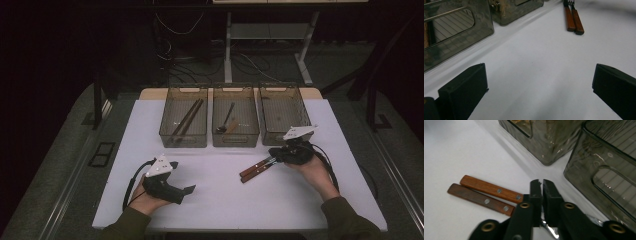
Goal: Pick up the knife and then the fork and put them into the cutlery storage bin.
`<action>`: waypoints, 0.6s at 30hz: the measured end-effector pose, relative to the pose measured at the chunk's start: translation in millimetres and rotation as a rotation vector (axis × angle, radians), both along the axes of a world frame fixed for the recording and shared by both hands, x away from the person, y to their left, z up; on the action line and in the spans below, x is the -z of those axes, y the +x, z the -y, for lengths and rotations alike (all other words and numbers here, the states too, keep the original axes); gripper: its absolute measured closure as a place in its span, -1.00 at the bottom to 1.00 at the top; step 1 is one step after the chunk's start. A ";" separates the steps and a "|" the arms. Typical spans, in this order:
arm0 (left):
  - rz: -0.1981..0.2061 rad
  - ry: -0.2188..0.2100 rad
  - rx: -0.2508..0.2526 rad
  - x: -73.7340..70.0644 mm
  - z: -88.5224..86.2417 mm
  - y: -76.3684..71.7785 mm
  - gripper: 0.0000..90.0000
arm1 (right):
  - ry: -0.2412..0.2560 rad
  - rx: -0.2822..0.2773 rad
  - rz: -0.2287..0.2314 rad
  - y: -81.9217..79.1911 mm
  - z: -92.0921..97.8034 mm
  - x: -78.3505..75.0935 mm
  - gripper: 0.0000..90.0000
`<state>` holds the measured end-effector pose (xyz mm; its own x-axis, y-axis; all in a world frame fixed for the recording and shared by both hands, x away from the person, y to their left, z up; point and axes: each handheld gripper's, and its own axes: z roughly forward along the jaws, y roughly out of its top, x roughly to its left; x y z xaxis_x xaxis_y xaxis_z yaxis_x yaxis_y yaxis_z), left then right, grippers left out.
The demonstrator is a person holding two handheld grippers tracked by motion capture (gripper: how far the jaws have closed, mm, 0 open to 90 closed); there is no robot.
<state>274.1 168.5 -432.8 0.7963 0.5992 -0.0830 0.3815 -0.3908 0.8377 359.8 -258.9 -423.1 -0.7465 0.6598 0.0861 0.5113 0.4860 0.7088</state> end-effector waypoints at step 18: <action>0.000 -0.005 0.019 1.2 -3.3 1.3 -1.00 | -0.106 0.026 -0.031 29.0 -8.9 20.1 1.00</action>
<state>275.4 171.8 -434.1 0.8075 0.5836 -0.0861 0.3744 -0.3942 0.8393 388.8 -250.0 -443.2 -0.7269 0.6857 0.0375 0.5458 0.5437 0.6375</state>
